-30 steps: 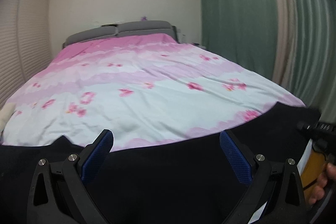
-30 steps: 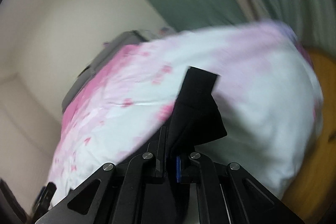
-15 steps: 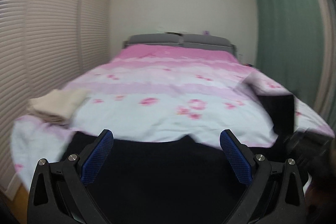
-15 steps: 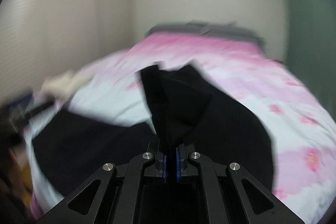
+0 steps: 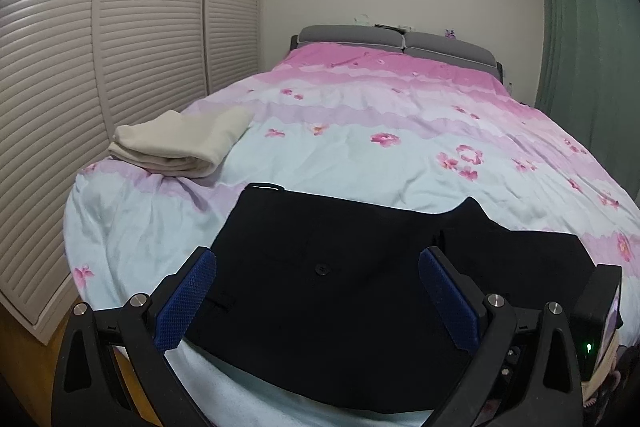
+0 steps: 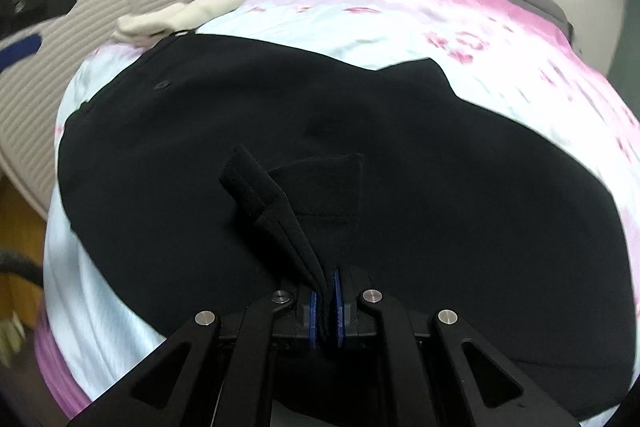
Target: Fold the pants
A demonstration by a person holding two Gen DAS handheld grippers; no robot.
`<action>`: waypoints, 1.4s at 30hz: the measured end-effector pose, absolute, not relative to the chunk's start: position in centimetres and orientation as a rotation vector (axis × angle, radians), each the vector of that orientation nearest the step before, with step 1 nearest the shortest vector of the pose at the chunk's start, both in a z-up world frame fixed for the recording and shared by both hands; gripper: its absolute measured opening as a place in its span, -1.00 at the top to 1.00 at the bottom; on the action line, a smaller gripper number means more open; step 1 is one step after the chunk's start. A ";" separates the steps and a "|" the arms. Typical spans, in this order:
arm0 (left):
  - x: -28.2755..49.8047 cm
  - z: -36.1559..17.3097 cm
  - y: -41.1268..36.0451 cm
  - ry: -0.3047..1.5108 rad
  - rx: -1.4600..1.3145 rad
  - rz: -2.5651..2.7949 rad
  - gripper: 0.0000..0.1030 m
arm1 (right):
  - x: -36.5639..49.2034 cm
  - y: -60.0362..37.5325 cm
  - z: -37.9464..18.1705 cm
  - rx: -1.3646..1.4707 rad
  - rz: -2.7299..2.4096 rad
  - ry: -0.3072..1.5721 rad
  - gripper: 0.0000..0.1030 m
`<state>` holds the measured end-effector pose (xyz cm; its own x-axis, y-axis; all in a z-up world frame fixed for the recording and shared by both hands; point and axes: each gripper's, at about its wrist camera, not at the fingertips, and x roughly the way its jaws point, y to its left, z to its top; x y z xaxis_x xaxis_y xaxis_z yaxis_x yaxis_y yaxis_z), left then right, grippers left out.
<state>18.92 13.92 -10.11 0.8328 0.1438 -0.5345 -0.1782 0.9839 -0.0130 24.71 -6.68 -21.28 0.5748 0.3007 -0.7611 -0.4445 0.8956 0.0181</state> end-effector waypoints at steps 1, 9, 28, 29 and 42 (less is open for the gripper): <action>19.2 -10.1 13.7 0.561 -0.063 0.168 -1.00 | 24.2 -6.5 -21.6 -0.180 0.431 0.853 0.84; 18.9 -10.1 14.0 0.562 -0.072 0.157 -1.00 | 23.4 -6.3 -21.4 -0.188 0.387 0.824 0.79; 19.0 -10.0 10.7 0.543 -0.051 0.105 -1.00 | 26.1 -11.8 -21.2 -0.232 0.209 0.861 0.72; 19.0 -10.0 10.4 0.544 -0.048 0.096 -1.00 | 25.9 -11.6 -21.0 -0.226 0.240 0.856 0.74; 17.8 -8.8 13.1 0.530 -0.052 0.146 -1.00 | 23.6 -8.4 -19.4 -0.281 0.341 0.793 -0.06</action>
